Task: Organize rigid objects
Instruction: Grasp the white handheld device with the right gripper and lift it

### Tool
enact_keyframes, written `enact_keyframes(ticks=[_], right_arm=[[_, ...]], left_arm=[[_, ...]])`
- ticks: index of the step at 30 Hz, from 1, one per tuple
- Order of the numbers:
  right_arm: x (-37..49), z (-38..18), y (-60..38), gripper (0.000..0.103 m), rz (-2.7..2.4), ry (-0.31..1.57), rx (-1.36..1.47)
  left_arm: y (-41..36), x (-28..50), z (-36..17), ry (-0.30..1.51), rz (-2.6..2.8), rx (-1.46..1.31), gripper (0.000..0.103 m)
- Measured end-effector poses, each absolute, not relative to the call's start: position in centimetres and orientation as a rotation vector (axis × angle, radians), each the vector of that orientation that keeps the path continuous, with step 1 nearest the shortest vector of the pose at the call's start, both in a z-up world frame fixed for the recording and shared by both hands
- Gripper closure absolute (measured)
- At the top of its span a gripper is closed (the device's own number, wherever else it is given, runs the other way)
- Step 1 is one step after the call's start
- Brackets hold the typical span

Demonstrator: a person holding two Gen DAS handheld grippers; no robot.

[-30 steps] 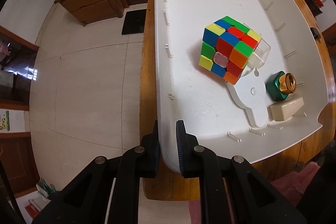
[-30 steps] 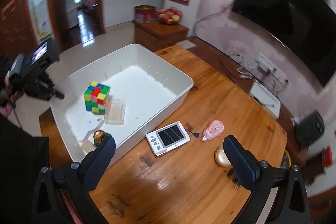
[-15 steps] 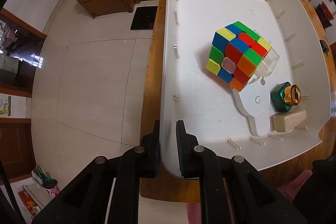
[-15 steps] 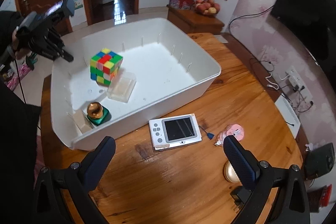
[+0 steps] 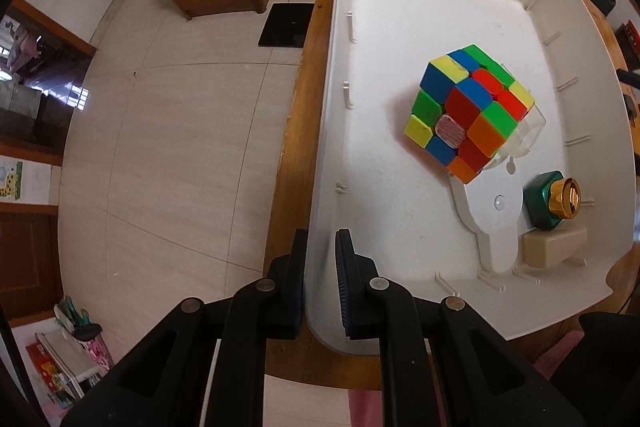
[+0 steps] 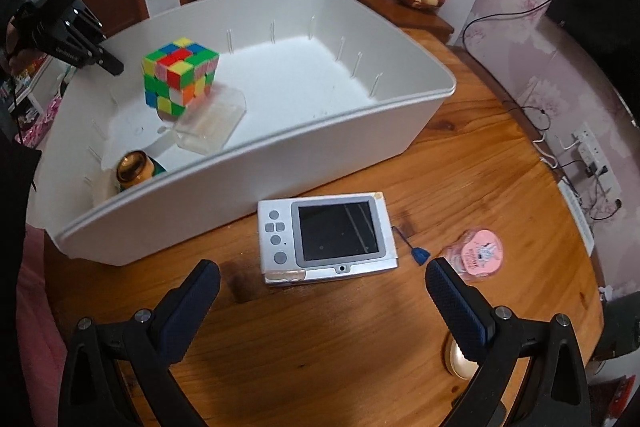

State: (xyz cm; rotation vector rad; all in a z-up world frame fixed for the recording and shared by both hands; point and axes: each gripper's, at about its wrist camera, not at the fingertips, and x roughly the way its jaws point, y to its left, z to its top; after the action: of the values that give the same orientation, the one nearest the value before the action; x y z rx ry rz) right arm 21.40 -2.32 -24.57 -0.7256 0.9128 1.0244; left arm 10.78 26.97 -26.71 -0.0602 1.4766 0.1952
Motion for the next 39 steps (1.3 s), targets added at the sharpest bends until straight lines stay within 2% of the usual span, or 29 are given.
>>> enact_keyframes(ticks=[23,27,39], right_arm=[[23.5,-28.8,-0.4,0.000,1.067,1.006,-0.661],[23.8,-28.9,-0.4,0.008,1.051,1.009,-0.657],[24.3,-28.9,-0.2,0.008,1.018,1.055,-0.628]], left_arm=[[27.6,11.1,-27.9,1.499,0.253,-0.088,0.089],[27.4,11.1,-28.1,1.499,0.263,-0.086,0.089],[27.1,11.2,-28.0,1.495,0.280,-0.085,0.088]])
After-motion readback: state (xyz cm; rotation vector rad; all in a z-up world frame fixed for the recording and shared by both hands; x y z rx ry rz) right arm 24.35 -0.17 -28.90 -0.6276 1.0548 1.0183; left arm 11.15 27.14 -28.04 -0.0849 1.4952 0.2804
